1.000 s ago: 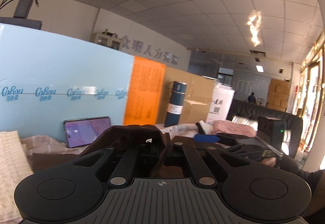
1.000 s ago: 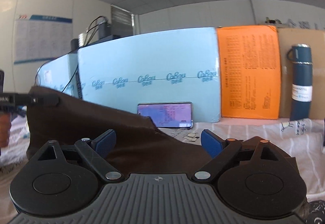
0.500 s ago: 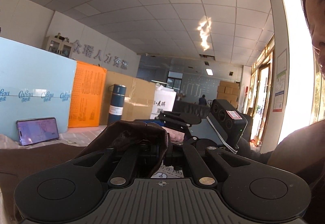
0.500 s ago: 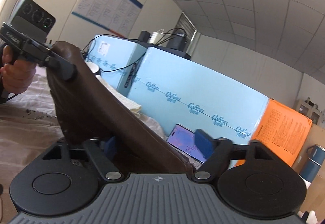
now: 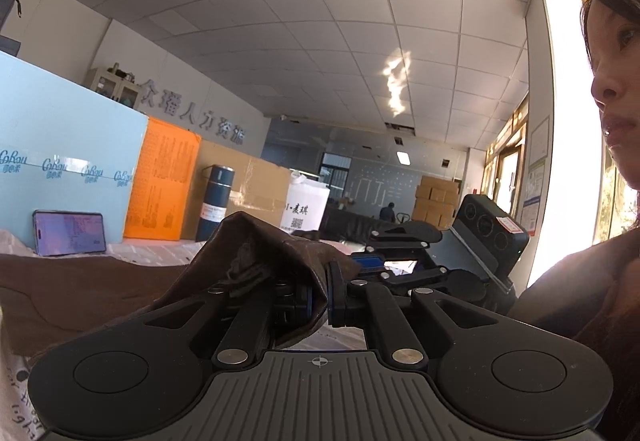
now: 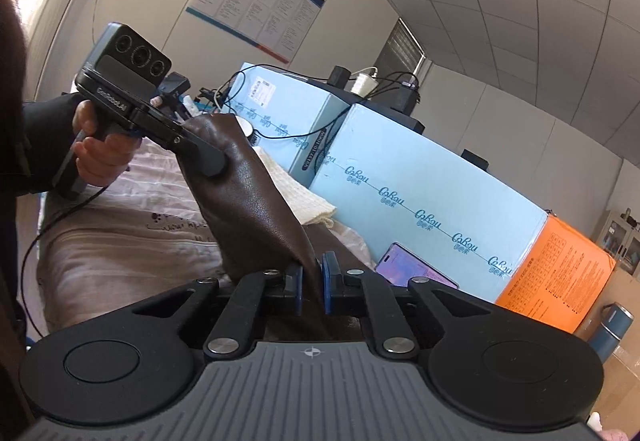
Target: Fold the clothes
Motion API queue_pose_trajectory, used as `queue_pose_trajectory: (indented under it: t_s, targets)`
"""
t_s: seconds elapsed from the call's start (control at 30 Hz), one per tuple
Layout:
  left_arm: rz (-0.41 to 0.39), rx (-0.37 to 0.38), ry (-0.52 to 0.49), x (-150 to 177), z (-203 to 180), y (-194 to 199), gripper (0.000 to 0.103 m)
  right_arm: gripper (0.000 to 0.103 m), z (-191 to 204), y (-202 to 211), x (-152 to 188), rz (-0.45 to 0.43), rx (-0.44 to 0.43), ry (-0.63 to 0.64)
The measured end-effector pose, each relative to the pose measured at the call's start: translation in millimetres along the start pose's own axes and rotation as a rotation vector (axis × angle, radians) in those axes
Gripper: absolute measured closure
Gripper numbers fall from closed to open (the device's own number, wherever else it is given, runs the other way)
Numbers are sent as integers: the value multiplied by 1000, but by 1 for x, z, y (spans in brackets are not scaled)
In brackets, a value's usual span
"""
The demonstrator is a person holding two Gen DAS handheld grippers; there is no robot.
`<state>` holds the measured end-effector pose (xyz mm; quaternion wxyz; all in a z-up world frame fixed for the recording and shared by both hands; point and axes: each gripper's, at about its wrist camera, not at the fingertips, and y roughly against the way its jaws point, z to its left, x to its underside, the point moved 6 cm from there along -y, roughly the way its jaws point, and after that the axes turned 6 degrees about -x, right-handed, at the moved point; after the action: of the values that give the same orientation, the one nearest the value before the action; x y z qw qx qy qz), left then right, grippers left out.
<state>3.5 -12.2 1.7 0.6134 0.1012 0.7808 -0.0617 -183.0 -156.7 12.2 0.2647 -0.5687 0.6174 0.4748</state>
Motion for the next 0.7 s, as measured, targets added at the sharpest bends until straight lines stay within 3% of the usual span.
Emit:
queue_pose_trajectory:
  t_s: [0.2,0.3,0.37,0.4,0.43,0.47,0.53,0.63,0.7]
  targets:
    - [73,-54,35,25,-6,21,75,96,43,16,5,66,-162,-111]
    - [112,-114,62,38,-2,32,57,96,54,19,9,98,-230,-198]
    - [128,-162,68,43,1,42,36,96,59,22,8,96,-262,-230]
    - [127,-187,68,45,3,47,34,95,61,24,8,90,-274,-242]
    - [113,-218,74,44,7,55,31,88,60,27,7,83,-279,-255]
    - [100,-249,80,43,11,62,27,73,58,28,7,82,-270,-263]
    - [54,-317,97,38,20,76,23,54,48,32,8,77,-218,-263]
    - [-26,-437,165,21,43,85,7,41,14,42,10,21,-106,-302]
    - [-51,-523,241,12,65,80,7,27,-19,46,15,-26,-6,-378]
